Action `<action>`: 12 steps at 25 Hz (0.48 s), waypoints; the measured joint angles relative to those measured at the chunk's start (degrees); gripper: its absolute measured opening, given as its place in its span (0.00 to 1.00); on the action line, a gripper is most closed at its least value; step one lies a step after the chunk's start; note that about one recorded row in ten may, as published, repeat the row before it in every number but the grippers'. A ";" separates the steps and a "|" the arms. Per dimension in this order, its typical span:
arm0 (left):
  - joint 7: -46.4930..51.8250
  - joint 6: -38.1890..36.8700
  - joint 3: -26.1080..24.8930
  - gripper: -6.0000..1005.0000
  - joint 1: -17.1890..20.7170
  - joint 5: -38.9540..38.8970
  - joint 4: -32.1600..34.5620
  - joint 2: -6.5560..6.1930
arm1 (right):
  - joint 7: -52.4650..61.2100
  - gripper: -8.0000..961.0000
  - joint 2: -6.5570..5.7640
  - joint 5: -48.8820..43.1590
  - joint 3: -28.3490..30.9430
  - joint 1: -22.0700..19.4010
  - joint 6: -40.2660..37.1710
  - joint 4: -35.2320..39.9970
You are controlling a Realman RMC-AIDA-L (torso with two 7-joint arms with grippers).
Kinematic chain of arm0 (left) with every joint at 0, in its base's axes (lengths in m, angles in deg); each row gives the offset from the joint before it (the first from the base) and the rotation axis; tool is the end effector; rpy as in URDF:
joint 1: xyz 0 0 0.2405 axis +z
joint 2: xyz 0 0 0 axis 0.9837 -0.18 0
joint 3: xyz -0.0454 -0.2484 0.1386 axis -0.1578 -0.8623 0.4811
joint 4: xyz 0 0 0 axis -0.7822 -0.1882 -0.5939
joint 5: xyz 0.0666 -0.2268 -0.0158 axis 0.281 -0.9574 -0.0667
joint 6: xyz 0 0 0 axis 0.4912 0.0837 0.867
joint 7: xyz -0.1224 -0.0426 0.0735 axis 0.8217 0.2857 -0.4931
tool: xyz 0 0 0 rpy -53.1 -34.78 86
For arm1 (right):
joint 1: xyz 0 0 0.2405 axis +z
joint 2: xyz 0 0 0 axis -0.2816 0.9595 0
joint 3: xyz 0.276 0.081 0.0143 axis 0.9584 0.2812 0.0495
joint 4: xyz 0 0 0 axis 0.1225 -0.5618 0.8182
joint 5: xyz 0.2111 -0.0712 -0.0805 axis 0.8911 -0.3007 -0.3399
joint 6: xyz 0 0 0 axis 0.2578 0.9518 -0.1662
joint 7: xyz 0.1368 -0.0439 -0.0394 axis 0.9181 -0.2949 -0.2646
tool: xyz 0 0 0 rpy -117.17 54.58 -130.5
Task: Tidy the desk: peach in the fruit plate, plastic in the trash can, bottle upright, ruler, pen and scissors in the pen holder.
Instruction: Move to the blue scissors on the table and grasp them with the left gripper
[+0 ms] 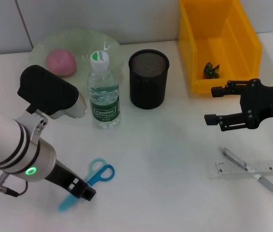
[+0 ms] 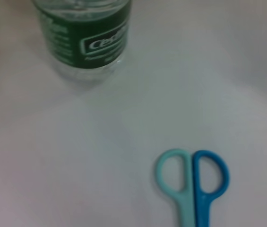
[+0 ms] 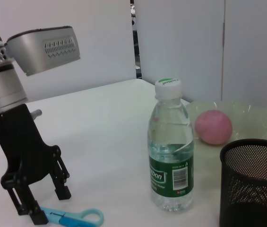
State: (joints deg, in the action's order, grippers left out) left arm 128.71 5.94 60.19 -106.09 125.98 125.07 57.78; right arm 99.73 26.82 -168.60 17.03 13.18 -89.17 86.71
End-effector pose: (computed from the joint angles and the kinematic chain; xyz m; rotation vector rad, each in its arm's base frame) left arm -0.1967 0.3385 -0.0844 -2.5559 -0.9840 0.6228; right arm 0.3134 0.3757 0.0459 -2.7391 0.4093 0.5019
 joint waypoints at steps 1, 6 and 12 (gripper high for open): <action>0.00 -0.02 0.04 0.66 0.00 0.56 -0.06 0.00 | 0.03 0.84 0.00 0.00 0.00 0.00 0.00 0.07; 0.00 -0.09 0.62 0.65 -0.10 1.56 -0.36 0.06 | 0.17 0.84 0.12 0.00 -0.08 0.00 -0.01 0.17; 0.00 -0.29 1.46 0.64 -0.64 1.65 -0.53 0.07 | 0.29 0.84 0.16 0.03 -0.09 -0.01 -0.02 0.27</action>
State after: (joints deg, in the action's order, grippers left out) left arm 128.72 5.65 61.65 -106.73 127.62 124.54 57.85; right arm 100.02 26.98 -168.57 16.95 13.17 -89.18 86.98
